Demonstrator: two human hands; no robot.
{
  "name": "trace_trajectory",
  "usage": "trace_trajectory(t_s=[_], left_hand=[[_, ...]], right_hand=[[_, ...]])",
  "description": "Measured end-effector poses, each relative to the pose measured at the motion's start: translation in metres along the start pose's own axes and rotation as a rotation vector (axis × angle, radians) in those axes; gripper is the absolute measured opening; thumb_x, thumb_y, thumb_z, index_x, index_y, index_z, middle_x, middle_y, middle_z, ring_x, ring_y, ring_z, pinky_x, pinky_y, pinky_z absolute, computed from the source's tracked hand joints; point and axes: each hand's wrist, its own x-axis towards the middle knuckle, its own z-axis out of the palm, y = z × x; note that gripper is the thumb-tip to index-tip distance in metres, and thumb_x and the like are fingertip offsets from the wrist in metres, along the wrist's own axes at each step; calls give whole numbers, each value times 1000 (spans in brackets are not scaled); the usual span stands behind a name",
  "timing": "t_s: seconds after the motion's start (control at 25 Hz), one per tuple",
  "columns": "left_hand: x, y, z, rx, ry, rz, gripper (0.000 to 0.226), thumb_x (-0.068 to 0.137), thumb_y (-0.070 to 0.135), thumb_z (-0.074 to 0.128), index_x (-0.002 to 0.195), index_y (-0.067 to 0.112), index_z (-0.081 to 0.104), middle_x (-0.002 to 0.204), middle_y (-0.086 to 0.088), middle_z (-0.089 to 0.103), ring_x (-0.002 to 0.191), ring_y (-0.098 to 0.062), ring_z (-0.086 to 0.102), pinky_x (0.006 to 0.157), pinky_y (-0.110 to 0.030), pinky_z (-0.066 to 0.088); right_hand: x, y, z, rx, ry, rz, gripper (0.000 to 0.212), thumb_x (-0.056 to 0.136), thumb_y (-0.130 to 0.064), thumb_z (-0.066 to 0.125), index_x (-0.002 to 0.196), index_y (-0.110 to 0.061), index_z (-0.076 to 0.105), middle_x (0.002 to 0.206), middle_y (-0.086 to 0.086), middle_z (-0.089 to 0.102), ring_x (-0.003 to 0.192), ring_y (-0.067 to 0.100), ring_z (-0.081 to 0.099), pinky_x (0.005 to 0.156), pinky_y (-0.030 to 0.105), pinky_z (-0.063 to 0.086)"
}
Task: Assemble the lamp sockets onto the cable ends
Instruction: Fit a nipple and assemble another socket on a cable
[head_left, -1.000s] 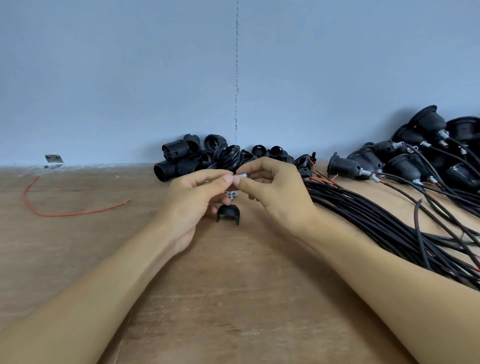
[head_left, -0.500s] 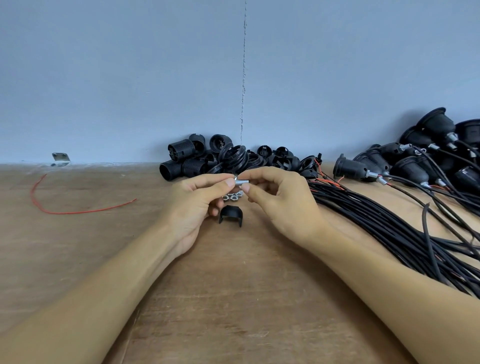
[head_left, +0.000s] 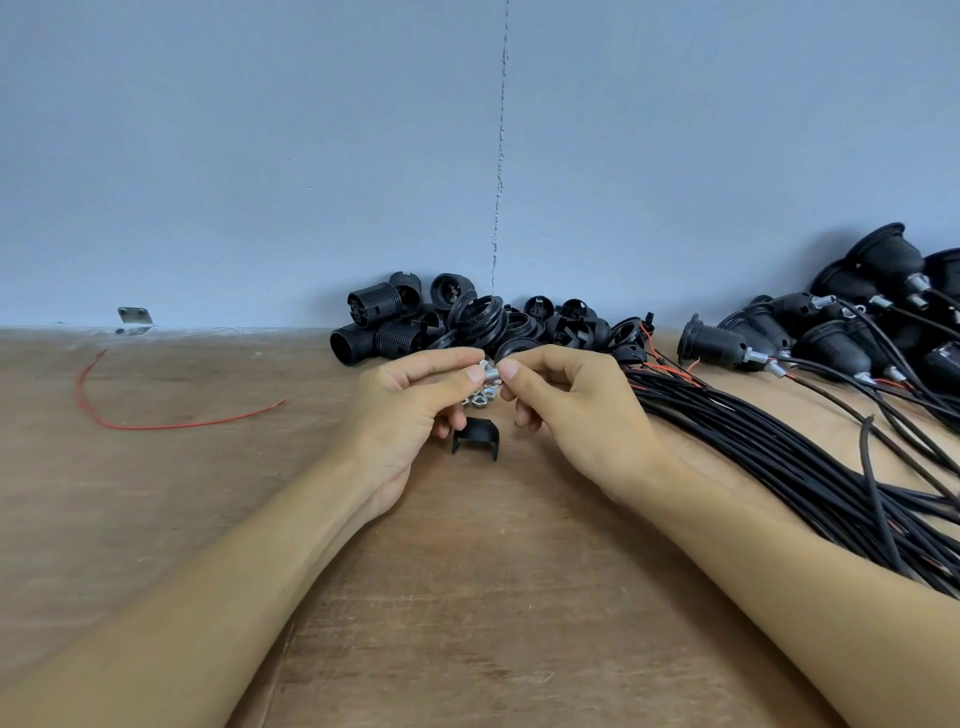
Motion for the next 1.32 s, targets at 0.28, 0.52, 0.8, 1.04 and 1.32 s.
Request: trace_trajectory(t_s=[0.28,0.52,0.8,1.04,1.32], left_hand=[[1,-4,0,27,25,24,15,86,15,77,96,24,83,80,-1,76,53,-6,56,49,-16,42],[-1,-4,1,35,38,43,14,90,17,75,94,28,82,84,0,78,53,-8,59,50,-16,42],[-4,-4,6,92,112,98,14,94,16,71,90,25,82,84,-1,79,48,-8,55,48,-15,41],[-11,-6,15,306,208,240,14,97,15,68,91,23,78,78,7,78,56,0,65,50,-14,47],[-11,0,13,167,184,144,11,97,12,67,95,11,78,78,2,79,45,1,55,44,-11,38]], right_hand=[[1,0,4,261,6,58,11,91,-6,70,101,-9,72,82,10,76,71,16,72,69,26,58],[-2,-3,8,326,19,84,7,91,-3,69,96,-8,69,73,10,73,68,15,70,67,25,57],[-7,-8,11,125,86,-30,9,90,-6,71,92,-15,70,82,4,75,74,17,74,78,35,61],[-10,-12,11,-37,128,-120,8,90,-14,72,88,-22,71,75,-5,73,68,9,70,74,33,59],[-11,-13,10,-94,119,-145,10,90,-10,71,93,-20,72,80,-11,73,76,9,70,77,31,58]])
